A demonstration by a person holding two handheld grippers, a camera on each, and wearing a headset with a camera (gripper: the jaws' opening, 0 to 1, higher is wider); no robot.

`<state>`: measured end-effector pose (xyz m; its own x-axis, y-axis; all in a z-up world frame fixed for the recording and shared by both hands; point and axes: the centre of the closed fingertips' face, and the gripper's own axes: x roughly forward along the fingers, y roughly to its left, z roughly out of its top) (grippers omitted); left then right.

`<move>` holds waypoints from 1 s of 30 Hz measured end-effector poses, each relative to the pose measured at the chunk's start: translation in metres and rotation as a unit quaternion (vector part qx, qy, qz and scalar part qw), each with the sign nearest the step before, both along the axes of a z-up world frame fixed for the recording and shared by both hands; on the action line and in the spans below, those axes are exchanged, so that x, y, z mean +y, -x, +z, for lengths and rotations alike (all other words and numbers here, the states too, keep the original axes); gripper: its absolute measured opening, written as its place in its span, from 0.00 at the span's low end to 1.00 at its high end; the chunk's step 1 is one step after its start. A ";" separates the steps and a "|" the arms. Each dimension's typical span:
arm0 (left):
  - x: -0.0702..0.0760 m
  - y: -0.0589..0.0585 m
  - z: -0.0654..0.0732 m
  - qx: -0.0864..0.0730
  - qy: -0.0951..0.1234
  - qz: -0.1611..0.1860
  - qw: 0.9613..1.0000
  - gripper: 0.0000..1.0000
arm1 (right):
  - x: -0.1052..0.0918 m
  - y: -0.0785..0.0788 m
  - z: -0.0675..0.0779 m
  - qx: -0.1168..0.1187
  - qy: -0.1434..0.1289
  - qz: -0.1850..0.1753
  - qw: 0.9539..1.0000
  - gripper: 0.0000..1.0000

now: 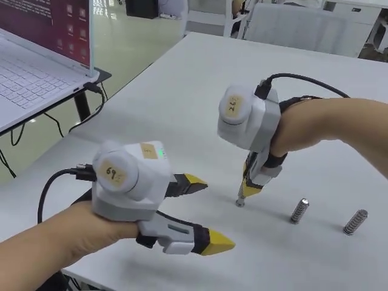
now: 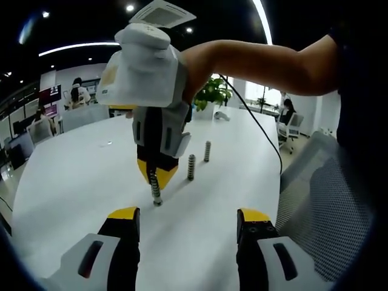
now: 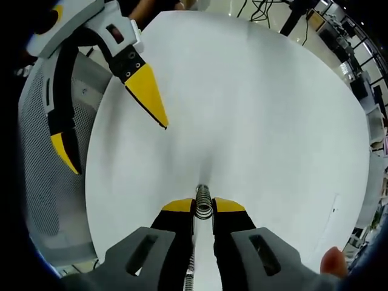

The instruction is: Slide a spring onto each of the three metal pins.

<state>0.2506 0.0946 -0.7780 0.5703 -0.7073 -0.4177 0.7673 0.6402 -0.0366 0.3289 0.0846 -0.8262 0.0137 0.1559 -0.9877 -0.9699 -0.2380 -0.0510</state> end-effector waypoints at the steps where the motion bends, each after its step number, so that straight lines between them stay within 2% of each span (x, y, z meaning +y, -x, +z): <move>1: 0.000 0.000 0.000 0.001 0.000 0.000 1.000 0.60 | 0.000 0.000 -0.001 0.000 0.001 0.000 1.000 0.09; 6: 0.001 0.001 -0.002 0.007 -0.003 0.002 1.000 0.61 | 0.000 0.000 -0.006 0.002 0.004 -0.003 1.000 0.09; 13: 0.002 0.000 -0.002 0.006 -0.002 0.004 1.000 0.61 | 0.000 -0.003 -0.013 0.002 0.007 -0.003 1.000 0.09; 21: 0.002 0.001 -0.005 0.011 -0.006 0.003 1.000 0.60 | -0.001 0.002 -0.018 0.005 0.012 -0.005 1.000 0.09; 30: 0.002 0.001 -0.004 0.009 -0.006 0.005 1.000 0.60 | -0.001 0.000 -0.025 0.009 0.015 -0.006 1.000 0.09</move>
